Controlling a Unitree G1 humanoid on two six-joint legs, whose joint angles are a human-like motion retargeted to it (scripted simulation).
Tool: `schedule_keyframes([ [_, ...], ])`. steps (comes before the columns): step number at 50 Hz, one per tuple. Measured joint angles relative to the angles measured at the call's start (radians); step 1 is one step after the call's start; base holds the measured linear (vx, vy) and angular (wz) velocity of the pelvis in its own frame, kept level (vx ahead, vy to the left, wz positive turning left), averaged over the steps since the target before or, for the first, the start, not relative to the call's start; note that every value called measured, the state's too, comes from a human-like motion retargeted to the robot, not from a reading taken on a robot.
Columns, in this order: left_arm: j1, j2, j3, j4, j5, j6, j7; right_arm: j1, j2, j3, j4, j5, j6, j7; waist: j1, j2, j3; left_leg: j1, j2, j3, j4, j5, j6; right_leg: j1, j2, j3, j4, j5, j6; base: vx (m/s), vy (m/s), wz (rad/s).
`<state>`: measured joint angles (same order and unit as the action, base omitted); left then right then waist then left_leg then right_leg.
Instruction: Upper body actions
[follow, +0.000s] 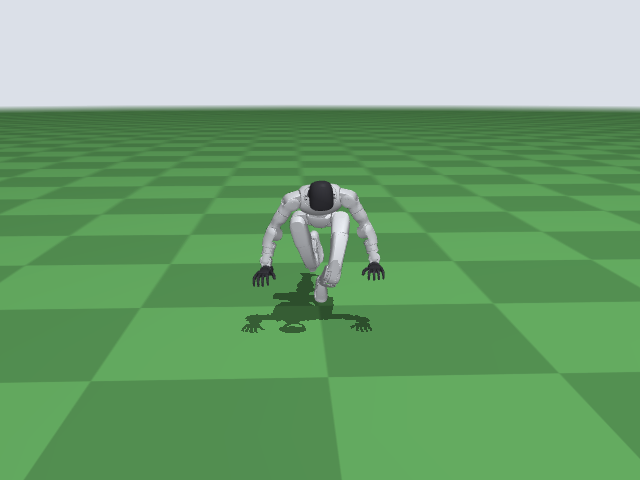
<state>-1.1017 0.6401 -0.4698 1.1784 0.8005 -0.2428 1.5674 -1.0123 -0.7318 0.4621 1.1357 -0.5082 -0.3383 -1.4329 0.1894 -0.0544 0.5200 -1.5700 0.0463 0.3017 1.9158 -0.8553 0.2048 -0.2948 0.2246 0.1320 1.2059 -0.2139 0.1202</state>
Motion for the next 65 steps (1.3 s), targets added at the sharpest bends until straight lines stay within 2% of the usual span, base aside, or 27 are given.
schedule_keyframes([
  [2,0.000,0.019,-0.014,0.014,-0.053,0.007,-0.077,0.004,0.013,0.002,0.029,0.027,0.023,0.032,-0.002,-0.010,0.000,0.000,0.015,-0.007,0.018,0.020,-0.007,0.005,-0.001,-0.017,-0.042,0.040,-0.008,0.24,-0.10,0.09],
  [4,-0.010,0.033,-0.018,0.034,-0.068,0.014,-0.063,-0.006,0.029,0.007,0.057,0.035,0.023,0.004,-0.010,-0.026,0.000,0.000,0.037,-0.025,0.006,0.059,-0.040,-0.001,-0.012,-0.030,-0.092,0.079,-0.011,0.27,-0.13,0.24],
  [10,-0.107,0.057,-0.017,0.131,-0.056,-0.018,0.016,-0.084,0.052,0.012,0.141,0.039,-0.018,-0.069,-0.049,-0.068,0.000,0.000,0.079,-0.083,-0.138,0.134,-0.217,-0.065,-0.035,-0.048,-0.317,0.142,-0.009,0.27,-0.13,0.35],
  [11,-0.133,0.065,-0.020,0.141,-0.055,-0.022,0.026,-0.104,0.050,0.012,0.151,0.044,-0.021,-0.081,-0.052,-0.070,0.000,0.000,0.083,-0.094,-0.149,0.158,-0.232,-0.080,-0.030,-0.052,-0.364,0.150,-0.008,0.23,-0.13,0.19],
  [13,-0.201,0.087,-0.024,0.155,-0.051,-0.031,0.044,-0.154,0.036,0.003,0.161,0.054,-0.030,-0.103,-0.060,-0.070,0.000,0.000,0.098,-0.124,-0.139,0.212,-0.249,-0.138,-0.018,-0.070,-0.453,0.168,-0.006,0.21,-0.13,0.18],
  [17,-0.421,0.165,-0.041,0.144,-0.059,-0.048,0.047,-0.303,-0.048,-0.056,0.134,0.063,-0.052,-0.141,-0.102,-0.035,0.000,0.015,0.146,-0.257,-0.066,0.403,-0.202,-0.348,0.004,-0.156,-0.649,0.245,-0.012,0.10,-0.12,0.99],
  [18,-0.450,0.180,-0.042,0.135,-0.060,-0.049,0.047,-0.325,-0.058,-0.070,0.129,0.063,-0.052,-0.150,-0.112,-0.035,0.000,0.062,0.156,-0.286,-0.077,0.473,-0.198,-0.379,-0.002,-0.163,-0.694,0.264,-0.015,0.06,-0.08,2.17],
  [20,-0.499,0.208,-0.050,0.129,-0.064,-0.051,0.047,-0.360,-0.073,-0.085,0.123,0.060,-0.055,-0.163,-0.143,-0.028,0.000,0.208,0.143,-0.336,-0.163,0.560,-0.227,-0.395,-0.010,-0.164,-0.790,0.292,-0.017,0.06,-0.05,3.58],
  [22,-0.522,0.223,-0.059,0.137,-0.070,-0.055,0.047,-0.378,-0.074,-0.082,0.122,0.056,-0.057,-0.165,-0.171,-0.008,0.000,0.385,0.123,-0.383,-0.332,0.592,-0.265,-0.378,-0.016,-0.171,-0.863,0.297,-0.016,0.01,-0.01,4.20],
  [27,-0.518,0.214,-0.064,0.195,-0.091,-0.074,0.047,-0.408,-0.047,-0.037,0.149,0.047,-0.047,-0.158,-0.231,0.057,0.000,0.790,0.160,-0.424,-0.902,0.682,-0.284,-0.316,-0.010,-0.212,-0.928,0.206,-0.046,-0.06,0.04,1.94],
  [30,-0.522,0.200,-0.061,0.212,-0.091,-0.075,0.047,-0.422,-0.048,-0.027,0.152,0.041,-0.038,-0.150,-0.233,0.081,0.000,0.948,0.137,-0.464,-1.220,0.709,-0.329,-0.308,0.009,-0.229,-0.919,0.122,-0.099,-0.13,0.12,0.11],
  [32,-0.534,0.182,-0.057,0.230,-0.090,-0.078,0.047,-0.435,-0.058,-0.022,0.149,0.032,-0.030,-0.141,-0.227,0.124,0.000,1.039,0.158,-0.442,-1.466,0.759,-0.300,-0.309,0.026,-0.283,-0.905,0.037,-0.156,-0.11,0.19,-1.16],
  [34,-0.539,0.176,-0.056,0.245,-0.093,-0.080,0.047,-0.452,-0.058,-0.012,0.150,0.026,-0.021,-0.130,-0.189,0.147,0.000,1.093,0.214,-0.346,-1.607,0.807,-0.297,-0.296,0.054,-0.299,-0.887,-0.039,-0.193,-0.18,0.22,-5.07],
  [35,-0.540,0.175,-0.056,0.253,-0.096,-0.080,0.047,-0.463,-0.054,-0.006,0.152,0.022,-0.016,-0.124,-0.164,0.152,0.000,1.119,0.228,-0.295,-1.648,0.795,-0.299,-0.288,0.069,-0.296,-0.875,-0.076,-0.205,-0.22,0.21,-6.06],
  [39,-0.562,0.167,-0.066,0.266,-0.108,-0.079,0.045,-0.507,-0.063,0.008,0.160,0.011,-0.004,-0.108,-0.133,0.158,0.000,1.152,0.214,-0.247,-1.715,0.698,-0.301,-0.270,0.054,-0.300,-0.815,-0.176,-0.148,-0.22,0.11,-1.94],
  [44,-0.576,0.164,-0.074,0.252,-0.110,-0.076,0.024,-0.527,-0.066,0.003,0.168,0.008,0.000,-0.094,-0.177,0.183,0.000,1.143,0.203,-0.296,-1.714,0.604,-0.309,-0.278,0.094,-0.265,-0.690,-0.090,-0.115,-0.14,0.03,2.05],
  [50,-0.572,0.153,-0.075,0.242,-0.109,-0.065,0.003,-0.518,-0.076,0.006,0.162,0.016,-0.003,-0.072,-0.203,0.167,0.000,1.157,0.177,-0.333,-1.684,0.518,-0.369,-0.219,0.111,-0.196,-0.780,-0.002,-0.075,-0.07,0.02,0.83],
  [56,-0.555,0.142,-0.078,0.238,-0.111,-0.052,-0.022,-0.504,-0.071,0.016,0.155,0.023,0.003,-0.045,-0.214,0.172,-0.010,1.154,0.194,-0.378,-1.583,0.420,-0.461,-0.217,0.104,-0.244,-0.713,-0.042,-0.113,-0.08,0.05,0.00],
  [60,-0.537,0.117,-0.059,0.230,-0.104,-0.043,-0.041,-0.487,-0.089,0.026,0.137,0.024,0.009,-0.021,-0.215,0.168,-0.021,1.174,0.153,-0.381,-1.533,0.341,-0.467,-0.229,0.068,-0.261,-0.602,-0.128,-0.148,-0.04,0.14,0.00],
  [65,-0.477,0.108,-0.033,0.160,-0.104,-0.029,-0.055,-0.435,-0.120,0.007,0.092,0.021,0.022,-0.004,-0.200,0.165,-0.031,1.193,0.126,-0.384,-1.477,0.285,-0.467,-0.187,0.049,-0.299,-0.592,-0.198,-0.233,0.04,0.00,-0.09],
])
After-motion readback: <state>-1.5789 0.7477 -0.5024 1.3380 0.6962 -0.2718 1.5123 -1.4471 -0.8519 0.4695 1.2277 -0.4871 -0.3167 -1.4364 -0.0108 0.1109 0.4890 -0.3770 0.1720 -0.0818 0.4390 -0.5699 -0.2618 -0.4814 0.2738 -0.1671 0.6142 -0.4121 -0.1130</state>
